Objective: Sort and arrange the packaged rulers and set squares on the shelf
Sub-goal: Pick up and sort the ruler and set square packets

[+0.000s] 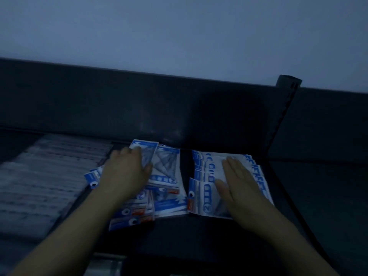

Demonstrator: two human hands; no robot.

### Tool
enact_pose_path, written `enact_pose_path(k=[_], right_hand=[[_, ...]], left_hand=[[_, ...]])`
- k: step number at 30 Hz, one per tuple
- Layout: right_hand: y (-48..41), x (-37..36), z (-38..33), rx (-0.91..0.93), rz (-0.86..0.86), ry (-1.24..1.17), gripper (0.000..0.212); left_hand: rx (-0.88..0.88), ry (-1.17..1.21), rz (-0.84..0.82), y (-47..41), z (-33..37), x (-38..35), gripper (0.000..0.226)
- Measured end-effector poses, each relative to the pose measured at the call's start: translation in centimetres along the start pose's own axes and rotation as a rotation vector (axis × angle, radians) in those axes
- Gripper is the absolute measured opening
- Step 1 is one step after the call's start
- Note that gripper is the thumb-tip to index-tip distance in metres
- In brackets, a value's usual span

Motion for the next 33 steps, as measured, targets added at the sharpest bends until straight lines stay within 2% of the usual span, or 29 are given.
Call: enact_pose_path(k=[2, 4, 5, 7, 9, 12, 15, 17, 20, 24, 27, 28, 30, 31, 33], right_hand=[[-0.8, -1.1, -3.2, 0.08, 0.0, 0.033, 0.059], [-2.3, -2.1, -5.8, 0.12, -0.004, 0.036, 0.048], [-3.1, -2.7, -6.9, 0.133, -0.021, 0.037, 0.038], [-4.9, -3.9, -8.6, 0.146, -0.064, 0.053, 0.023], [-6.6, -4.4, -9.0, 0.078, -0.053, -0.007, 0.033], [-9.1, -5.2, -8.0, -0.074, -0.043, -0.007, 0.039], [-10.5, -5.8, -7.0, -0.211, 0.0, 0.029, 0.052], [-10.8, -5.5, -7.0, -0.26, 0.034, 0.002, 0.048], [-10.7, -5.3, -7.1, -0.323, -0.02, -0.084, 0.045], [-10.6, -5.3, -6.8, -0.358, 0.002, -0.284, 0.044], [-9.9, -3.7, -7.2, -0.323, 0.154, -0.379, 0.021], [-9.5, -2.8, -7.4, -0.313, 0.242, -0.453, 0.027], [-8.1, -1.5, -7.4, -0.324, 0.411, -0.681, 0.036], [-7.6, -1.6, -7.6, -0.336, 0.425, -0.84, 0.034], [-7.2, -3.3, -9.1, -0.349, 0.328, -1.107, 0.023]], left_hand=[[0.182, -0.016, -0.173, -1.1, -3.9, -1.9, 0.071], [0.225, 0.094, -0.31, -1.4, -4.9, -3.2, 0.082], [0.221, 0.165, -0.327, -1.6, -5.0, -3.4, 0.076], [0.21, 0.321, -0.332, -1.8, -5.1, -3.0, 0.049], [0.207, 0.42, -0.353, -1.9, -5.6, -2.8, 0.042], [0.195, 0.473, -0.287, -2.5, -7.0, -2.2, 0.048], [0.176, 0.496, -0.169, -3.0, -8.7, -1.5, 0.033], [0.159, 0.582, -0.099, -3.3, -9.5, -0.9, 0.022], [0.137, 0.743, -0.053, -3.1, -10.2, -0.2, 0.019], [0.167, 1.025, -0.123, -2.5, -10.6, -0.8, 0.015], [0.211, 1.19, -0.185, -1.9, -10.7, -1.3, 0.009], [0.211, 1.206, -0.188, -1.7, -10.7, -1.3, 0.008], [0.19, 1.223, -0.174, -1.4, -10.7, -1.1, 0.011], [0.175, 1.239, -0.176, -1.0, -10.6, -1.0, 0.014], [0.114, 1.254, -0.205, -0.3, -10.0, -0.8, 0.02]])
Point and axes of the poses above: each hand's wrist, its own y-axis away from the middle knuckle, its own x-axis out of the back of the hand, z = x × y, the point moved 9 cm from there along -y, towards the middle knuckle, and after that the axes turned 6 degrees about -y, right-handed, at the moved point
